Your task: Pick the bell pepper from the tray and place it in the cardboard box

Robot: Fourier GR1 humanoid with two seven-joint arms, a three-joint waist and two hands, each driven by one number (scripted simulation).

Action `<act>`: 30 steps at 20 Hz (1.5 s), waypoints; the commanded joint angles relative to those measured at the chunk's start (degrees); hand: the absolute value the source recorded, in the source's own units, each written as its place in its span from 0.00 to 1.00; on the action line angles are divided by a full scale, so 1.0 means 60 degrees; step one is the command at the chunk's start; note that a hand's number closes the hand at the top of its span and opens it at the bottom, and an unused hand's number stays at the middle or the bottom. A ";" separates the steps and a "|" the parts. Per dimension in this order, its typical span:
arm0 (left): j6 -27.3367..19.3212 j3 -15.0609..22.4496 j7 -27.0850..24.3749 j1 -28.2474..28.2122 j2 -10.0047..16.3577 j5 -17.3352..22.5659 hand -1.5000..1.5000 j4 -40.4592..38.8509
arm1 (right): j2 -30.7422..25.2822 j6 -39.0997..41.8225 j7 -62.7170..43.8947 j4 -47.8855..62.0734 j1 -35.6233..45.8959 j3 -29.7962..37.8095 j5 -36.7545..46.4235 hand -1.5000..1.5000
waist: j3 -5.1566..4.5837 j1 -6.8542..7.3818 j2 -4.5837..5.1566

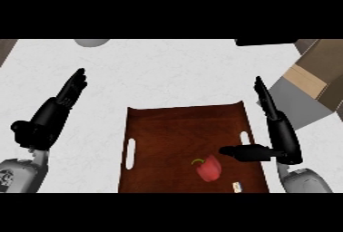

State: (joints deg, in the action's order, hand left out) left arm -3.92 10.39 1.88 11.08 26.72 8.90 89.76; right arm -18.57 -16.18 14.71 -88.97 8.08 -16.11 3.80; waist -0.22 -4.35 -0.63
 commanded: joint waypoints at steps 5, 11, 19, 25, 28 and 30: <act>0.0102 0.0724 0.0104 -0.0388 -0.0662 0.0020 0.50 -0.0115 | -0.1946 -0.2645 0.0954 -0.0080 -0.1946 -0.1690 0.5657 0.00 | -0.0026 -0.0103 -0.0094; -0.0166 0.0721 0.0312 -0.0174 -0.0898 -0.0155 0.50 -0.0303 | -0.2855 -0.3167 -0.1003 -0.3067 -0.4552 -0.2010 0.8269 0.00 | -0.0041 -0.0273 -0.0092; 0.0098 0.0953 -0.0080 -0.0289 -0.1079 -0.0262 0.50 -0.0242 | -0.2720 -0.0005 -0.4277 -0.6429 -0.6987 -0.3691 1.1193 0.00 | -0.0024 0.0314 0.0041; 0.0016 0.1395 -0.0202 -0.0210 -0.1661 -0.0805 0.50 -0.0361 | -0.1585 0.2308 -0.6141 -0.7646 -0.7105 -0.5219 1.2773 0.00 | 0.0019 0.0618 0.0097; 0.0371 0.1007 -0.0118 0.0209 -0.1683 -0.0828 0.50 -0.0789 | -0.0622 0.2871 -0.6440 -0.7121 -0.6008 -0.5295 1.2581 0.00 | 0.0031 0.0673 0.0108; 0.0524 0.1080 0.0258 0.0027 -0.1677 -0.0781 0.50 -0.0157 | 0.0207 0.2978 -0.6753 -0.6508 -0.5560 -0.5828 1.2918 0.00 | 0.0032 0.0703 0.0101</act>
State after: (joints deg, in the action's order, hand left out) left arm -3.20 17.93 3.47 10.73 16.87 3.99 89.06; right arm -23.03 -1.96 -22.27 -129.83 -28.64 -47.63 79.07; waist -0.09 -0.52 -0.09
